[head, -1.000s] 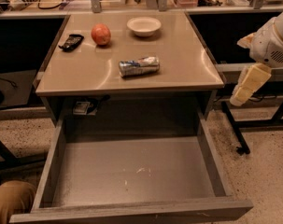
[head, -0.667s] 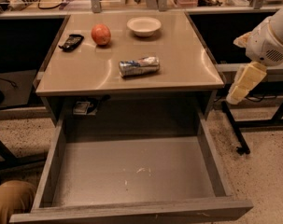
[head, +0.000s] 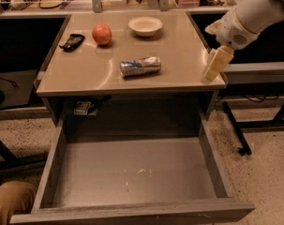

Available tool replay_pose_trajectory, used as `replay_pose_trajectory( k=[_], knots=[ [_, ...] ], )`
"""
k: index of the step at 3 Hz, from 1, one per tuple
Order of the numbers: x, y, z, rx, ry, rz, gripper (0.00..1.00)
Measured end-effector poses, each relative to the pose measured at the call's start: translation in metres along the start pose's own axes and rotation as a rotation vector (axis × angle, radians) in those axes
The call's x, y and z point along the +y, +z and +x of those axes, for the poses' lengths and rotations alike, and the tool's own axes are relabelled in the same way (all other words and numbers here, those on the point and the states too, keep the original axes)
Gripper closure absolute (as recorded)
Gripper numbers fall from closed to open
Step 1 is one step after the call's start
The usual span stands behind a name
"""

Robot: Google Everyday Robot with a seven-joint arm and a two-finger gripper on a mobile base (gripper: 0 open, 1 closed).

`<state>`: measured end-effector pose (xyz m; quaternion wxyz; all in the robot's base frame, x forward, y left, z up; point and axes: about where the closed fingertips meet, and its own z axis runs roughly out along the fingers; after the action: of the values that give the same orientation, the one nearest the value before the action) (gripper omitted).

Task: Place redbull can into top drawer

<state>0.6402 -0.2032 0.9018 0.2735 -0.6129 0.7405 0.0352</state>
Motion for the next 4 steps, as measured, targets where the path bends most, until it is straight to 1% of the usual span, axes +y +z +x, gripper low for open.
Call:
replay_pose_trajectory(
  k=[1,2,3,4],
  knots=[
    [-0.020,0.035,-0.036,-0.035,-0.062,-0.036,0.00],
    [-0.029,0.063,-0.085,-0.060,-0.158,-0.071,0.00],
    [-0.029,0.063,-0.085,-0.061,-0.159,-0.071,0.00],
    [-0.032,0.095,-0.113,-0.116,-0.235,-0.122,0.00]
  ],
)
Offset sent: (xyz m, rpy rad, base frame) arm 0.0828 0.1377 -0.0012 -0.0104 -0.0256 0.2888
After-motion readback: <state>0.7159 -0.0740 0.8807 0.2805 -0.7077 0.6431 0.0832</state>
